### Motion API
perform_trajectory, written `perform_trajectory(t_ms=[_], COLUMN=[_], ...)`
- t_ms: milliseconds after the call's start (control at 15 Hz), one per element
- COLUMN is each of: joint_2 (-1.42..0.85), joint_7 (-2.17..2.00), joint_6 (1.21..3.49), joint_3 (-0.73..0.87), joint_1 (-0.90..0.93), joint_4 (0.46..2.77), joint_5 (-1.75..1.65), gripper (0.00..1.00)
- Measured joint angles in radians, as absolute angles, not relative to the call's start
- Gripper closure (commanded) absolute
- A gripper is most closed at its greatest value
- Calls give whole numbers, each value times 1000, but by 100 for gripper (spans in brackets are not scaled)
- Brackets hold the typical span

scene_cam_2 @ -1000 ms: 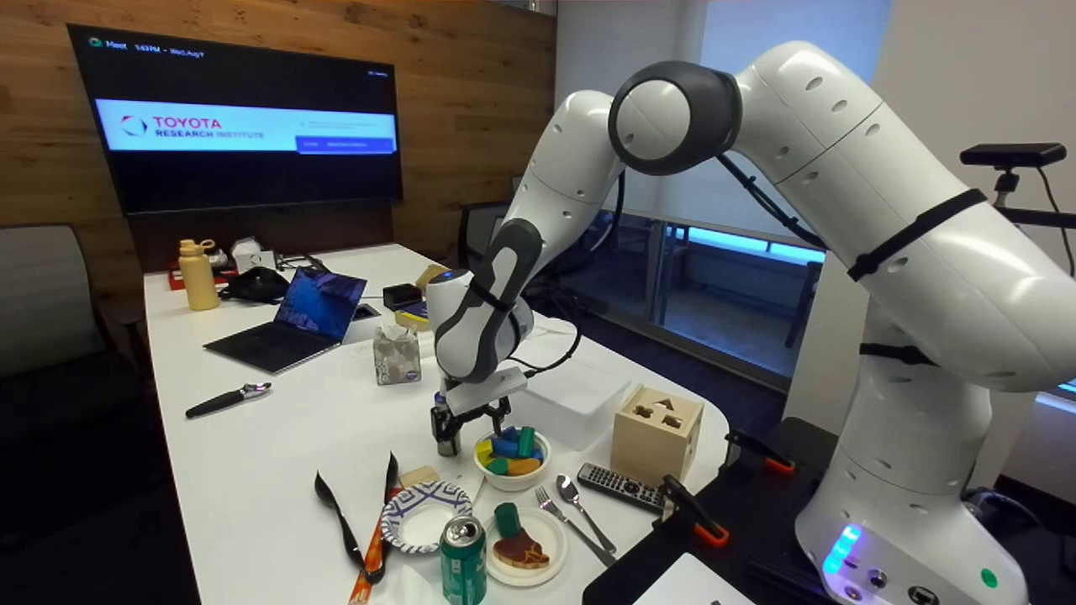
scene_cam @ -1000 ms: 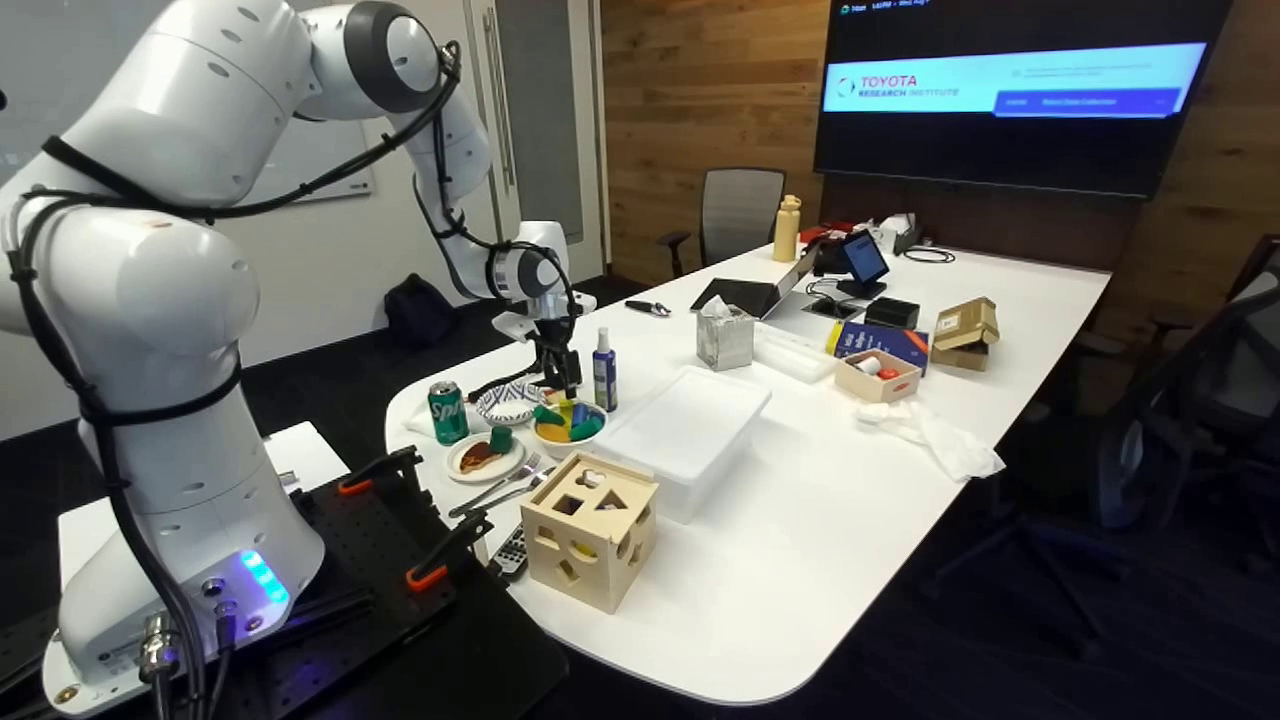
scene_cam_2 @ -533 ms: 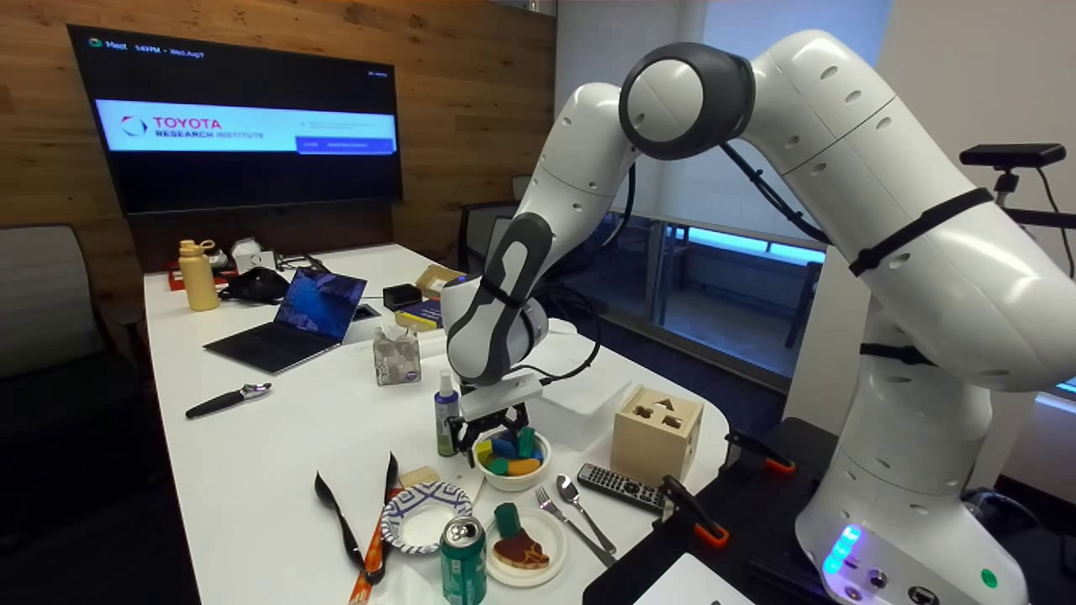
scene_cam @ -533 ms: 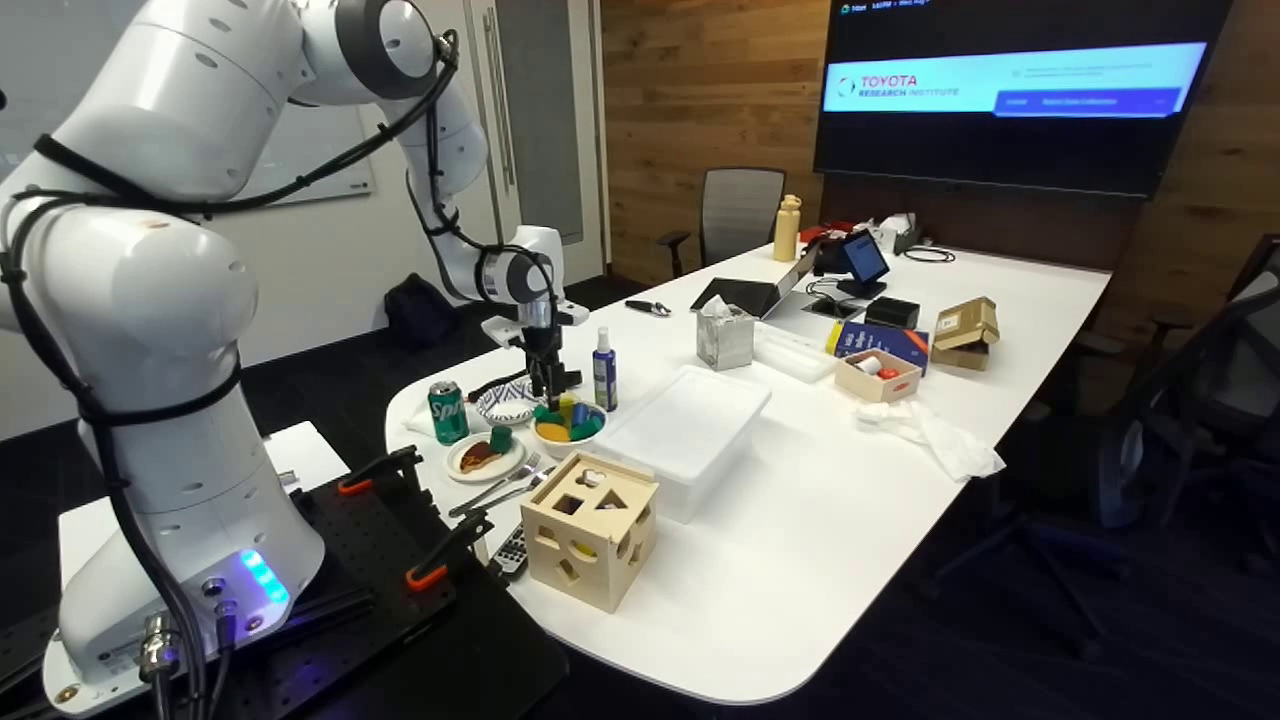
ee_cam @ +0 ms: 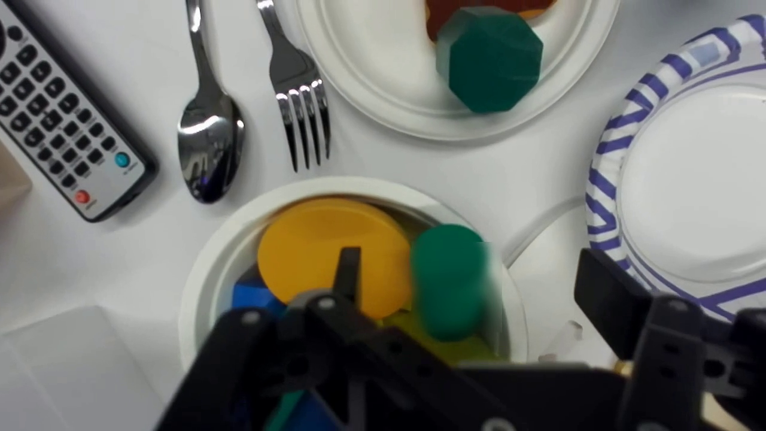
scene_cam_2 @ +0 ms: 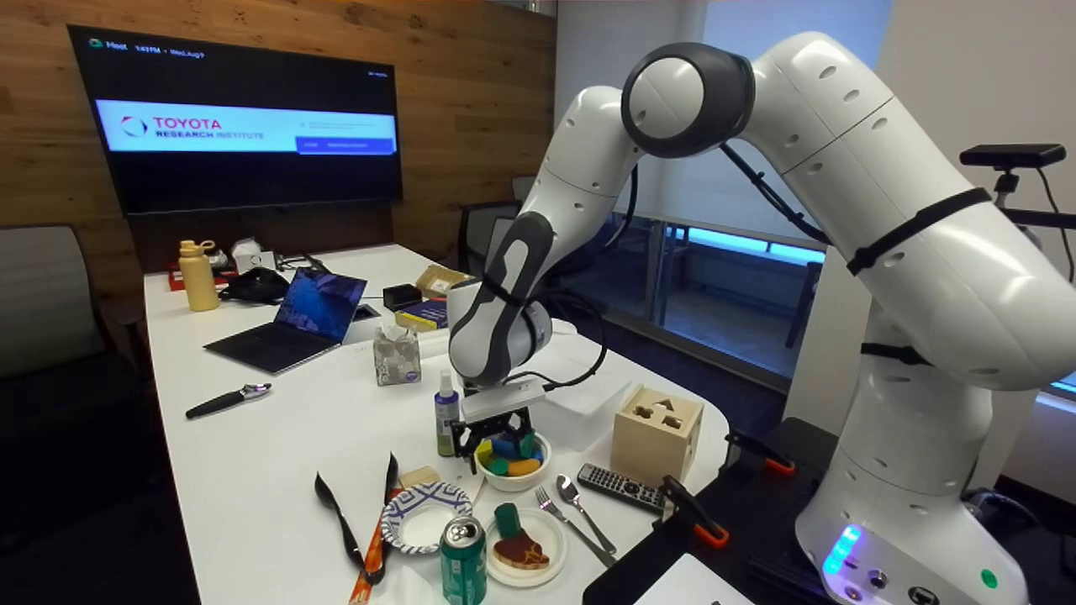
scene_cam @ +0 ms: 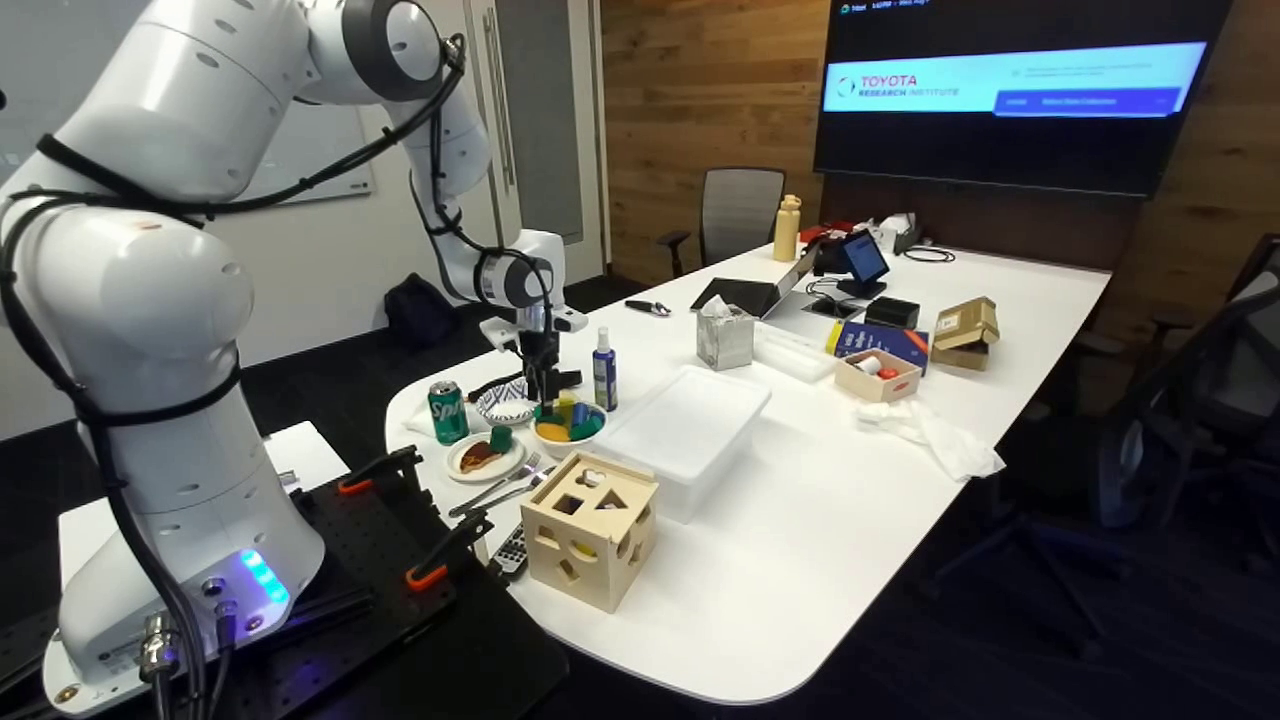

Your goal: Put the green object on the plate

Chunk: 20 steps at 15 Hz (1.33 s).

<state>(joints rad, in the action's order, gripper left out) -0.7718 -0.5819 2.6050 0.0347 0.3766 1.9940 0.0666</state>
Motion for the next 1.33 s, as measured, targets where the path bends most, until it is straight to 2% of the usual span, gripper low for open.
perform_trajectory(t_ms=[133, 267, 333, 400, 933, 1333], joint_2=[-772, -774, -776, -778, -786, -786], joint_7=[-580, -573, -571, -567, -492, -471], joint_6=[2605, 2605, 2605, 2605, 2605, 2605], joint_3=[33, 33, 33, 33, 2, -18], joint_1=[371, 364, 360, 355, 308, 287], joint_4=[1994, 1994, 1994, 1994, 1993, 1989], joint_5=[67, 67, 67, 67, 67, 73], gripper=[4, 0, 10, 28, 91, 92])
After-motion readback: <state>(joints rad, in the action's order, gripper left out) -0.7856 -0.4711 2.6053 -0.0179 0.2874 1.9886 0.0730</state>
